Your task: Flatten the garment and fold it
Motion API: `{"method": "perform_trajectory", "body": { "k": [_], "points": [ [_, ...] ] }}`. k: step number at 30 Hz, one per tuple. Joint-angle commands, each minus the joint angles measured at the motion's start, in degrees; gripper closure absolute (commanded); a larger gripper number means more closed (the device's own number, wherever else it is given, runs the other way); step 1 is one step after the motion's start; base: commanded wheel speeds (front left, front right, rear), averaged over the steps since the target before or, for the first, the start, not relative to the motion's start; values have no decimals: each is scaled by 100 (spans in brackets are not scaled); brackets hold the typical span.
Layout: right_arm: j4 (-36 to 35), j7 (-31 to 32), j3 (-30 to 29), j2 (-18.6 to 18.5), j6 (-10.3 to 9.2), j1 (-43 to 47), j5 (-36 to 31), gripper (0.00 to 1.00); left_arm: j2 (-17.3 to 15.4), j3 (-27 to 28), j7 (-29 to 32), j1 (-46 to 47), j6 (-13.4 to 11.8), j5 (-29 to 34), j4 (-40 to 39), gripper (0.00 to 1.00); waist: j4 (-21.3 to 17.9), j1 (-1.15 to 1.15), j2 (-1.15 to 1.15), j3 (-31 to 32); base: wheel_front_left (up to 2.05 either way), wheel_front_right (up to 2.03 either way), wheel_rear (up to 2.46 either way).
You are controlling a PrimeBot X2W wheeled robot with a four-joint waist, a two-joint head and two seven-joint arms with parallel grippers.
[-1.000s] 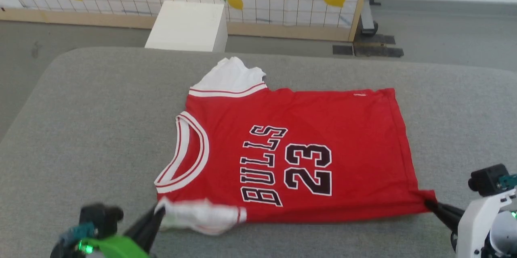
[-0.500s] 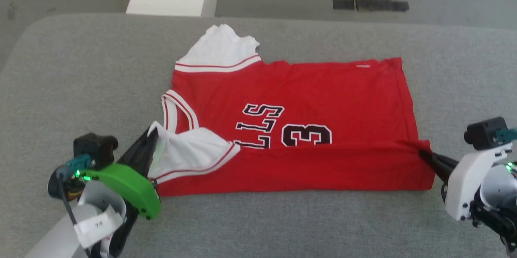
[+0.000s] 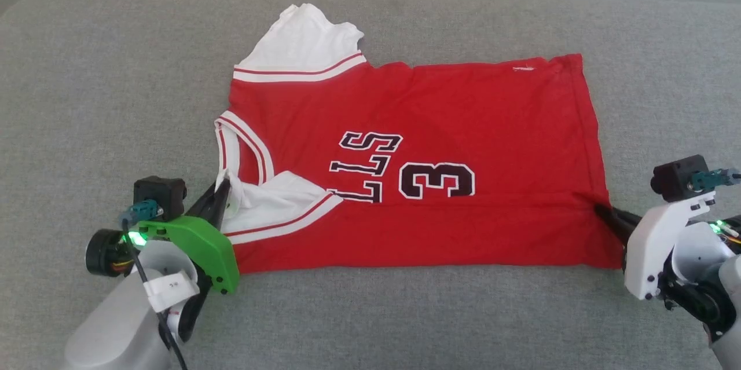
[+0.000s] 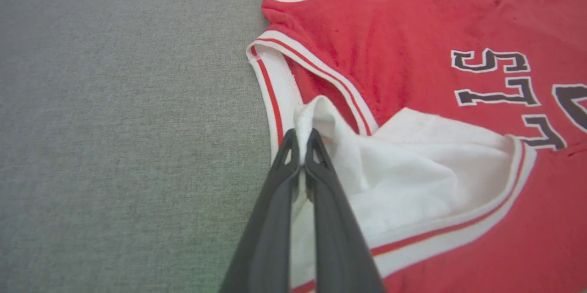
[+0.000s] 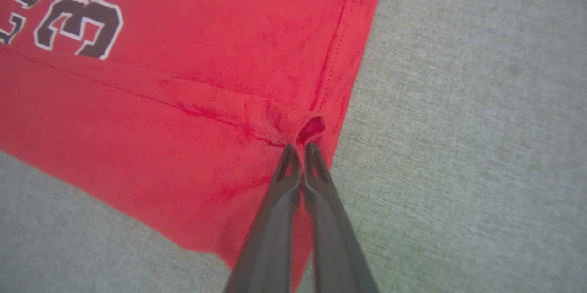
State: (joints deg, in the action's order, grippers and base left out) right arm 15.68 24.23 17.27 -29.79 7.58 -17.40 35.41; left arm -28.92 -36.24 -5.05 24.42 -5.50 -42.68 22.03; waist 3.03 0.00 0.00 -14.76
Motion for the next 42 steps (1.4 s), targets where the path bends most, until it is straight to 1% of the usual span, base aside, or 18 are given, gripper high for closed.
{"method": "perform_trajectory", "body": {
  "k": [1,6,10,14,17,18,19,23,25,29,33,37,40,42],
  "points": [
    [47,-137,-13,51,-9,-127,-70,0,84,19,-74,124,21,-8,147,0,9,0,0,47,0,0,0],
    [148,-362,-96,214,-9,-100,-190,0,307,128,-289,50,19,-199,471,0,19,0,0,290,0,0,0],
    [92,-345,-337,420,-9,74,-428,0,441,351,-526,-165,-70,-455,492,0,29,0,0,531,0,0,0],
    [1,-138,-868,826,-9,388,-937,0,528,499,-654,-503,-258,-624,299,0,37,0,0,733,0,0,0],
    [-160,192,-1362,1244,-9,687,-1439,0,524,583,-654,-801,-500,-712,20,0,47,0,0,825,0,0,0],
    [-212,271,-1459,1328,-9,751,-1564,0,514,594,-641,-863,-552,-726,-47,0,48,0,0,839,0,0,0],
    [-329,420,-1665,1513,-9,871,-1776,0,482,606,-610,-981,-655,-738,-191,0,49,0,0,857,0,0,0],
    [-728,789,-2232,2093,-9,1172,-2264,0,304,514,-303,-1279,-1017,-671,-616,0,61,0,0,890,0,0,0],
    [-904,972,-2415,2304,-9,1299,-2438,0,169,423,-45,-1381,-1209,-603,-809,0,67,0,0,889,0,0,0],
    [-1193,1243,-2621,2530,-9,1491,-2695,0,-102,219,590,-1491,-1512,-515,-1126,0,64,0,0,856,0,0,0],
    [-1400,1369,-2713,2631,-9,1566,-2832,0,-257,138,1016,-1493,-1683,-524,-1333,0,27,0,0,756,0,0,0],
    [-1558,1432,-2747,2672,-9,1564,-2810,0,-359,67,1376,-1408,-1769,-540,-1362,0,-20,0,0,610,0,0,0],
    [-1658,1439,-2746,2683,-9,1547,-2789,0,-379,94,1425,-1286,-1810,-523,-1366,0,-66,0,0,492,0,0,0],
    [-1714,1441,-2737,2687,-9,1533,-2778,0,-377,110,1433,-1232,-1792,-536,-1337,0,-102,0,0,401,0,0,0]
  ]
}}
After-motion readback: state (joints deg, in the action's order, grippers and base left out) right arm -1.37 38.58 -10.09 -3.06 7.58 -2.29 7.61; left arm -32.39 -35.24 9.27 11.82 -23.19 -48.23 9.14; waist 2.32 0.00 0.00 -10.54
